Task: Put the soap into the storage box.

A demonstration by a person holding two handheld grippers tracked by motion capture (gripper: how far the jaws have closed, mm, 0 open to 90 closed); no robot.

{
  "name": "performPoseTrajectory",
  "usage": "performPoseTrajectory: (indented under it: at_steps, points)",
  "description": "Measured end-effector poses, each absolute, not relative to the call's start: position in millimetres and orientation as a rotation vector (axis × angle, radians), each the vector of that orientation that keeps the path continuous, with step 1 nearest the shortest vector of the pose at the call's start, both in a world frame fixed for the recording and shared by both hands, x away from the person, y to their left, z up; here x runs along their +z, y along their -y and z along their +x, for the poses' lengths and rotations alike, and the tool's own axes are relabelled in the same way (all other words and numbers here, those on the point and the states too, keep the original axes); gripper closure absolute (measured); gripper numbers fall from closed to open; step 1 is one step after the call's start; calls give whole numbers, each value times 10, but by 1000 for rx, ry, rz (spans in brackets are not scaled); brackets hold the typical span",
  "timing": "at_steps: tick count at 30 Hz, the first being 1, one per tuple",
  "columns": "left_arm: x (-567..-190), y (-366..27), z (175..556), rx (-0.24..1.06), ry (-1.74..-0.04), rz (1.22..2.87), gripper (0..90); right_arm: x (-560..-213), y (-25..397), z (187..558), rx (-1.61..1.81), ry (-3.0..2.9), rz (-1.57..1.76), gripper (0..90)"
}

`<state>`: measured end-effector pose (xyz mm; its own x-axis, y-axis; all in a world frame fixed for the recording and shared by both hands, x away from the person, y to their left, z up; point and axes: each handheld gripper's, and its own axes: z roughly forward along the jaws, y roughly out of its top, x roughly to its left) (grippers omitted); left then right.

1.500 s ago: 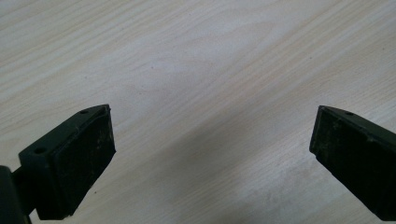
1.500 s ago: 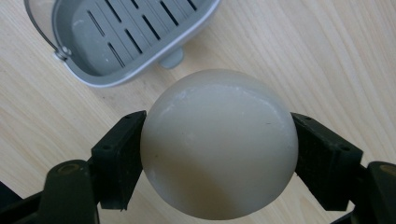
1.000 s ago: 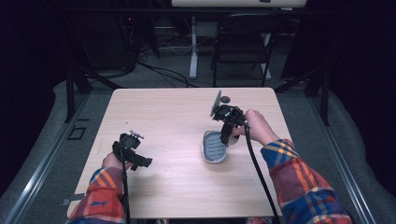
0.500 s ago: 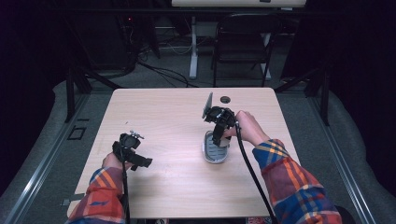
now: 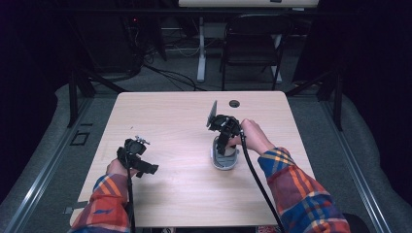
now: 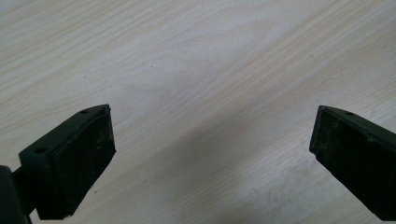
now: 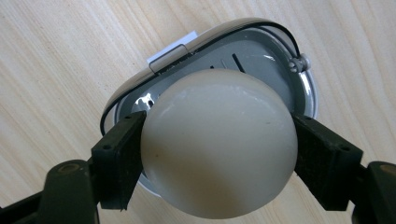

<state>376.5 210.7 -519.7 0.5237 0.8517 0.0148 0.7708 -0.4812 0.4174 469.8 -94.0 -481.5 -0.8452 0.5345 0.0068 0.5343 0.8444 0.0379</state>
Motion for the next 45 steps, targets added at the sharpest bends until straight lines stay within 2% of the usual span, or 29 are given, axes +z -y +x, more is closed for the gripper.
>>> performPoseTrajectory:
  at_steps: [23, 32, 45]
  points:
    - [-5203, -2105, 3768, 301, -1341, 2416, 2, -4973, 949, 4689, 66, -3013, 902, 229]
    - [-5203, -2099, 3768, 304, -1336, 2424, 2, -4819, 1042, 4626, 127, -2992, 914, 215]
    - [-5203, -2099, 3769, 305, -1336, 2424, 2, -4531, 1250, 4467, 208, -2950, 888, 146]
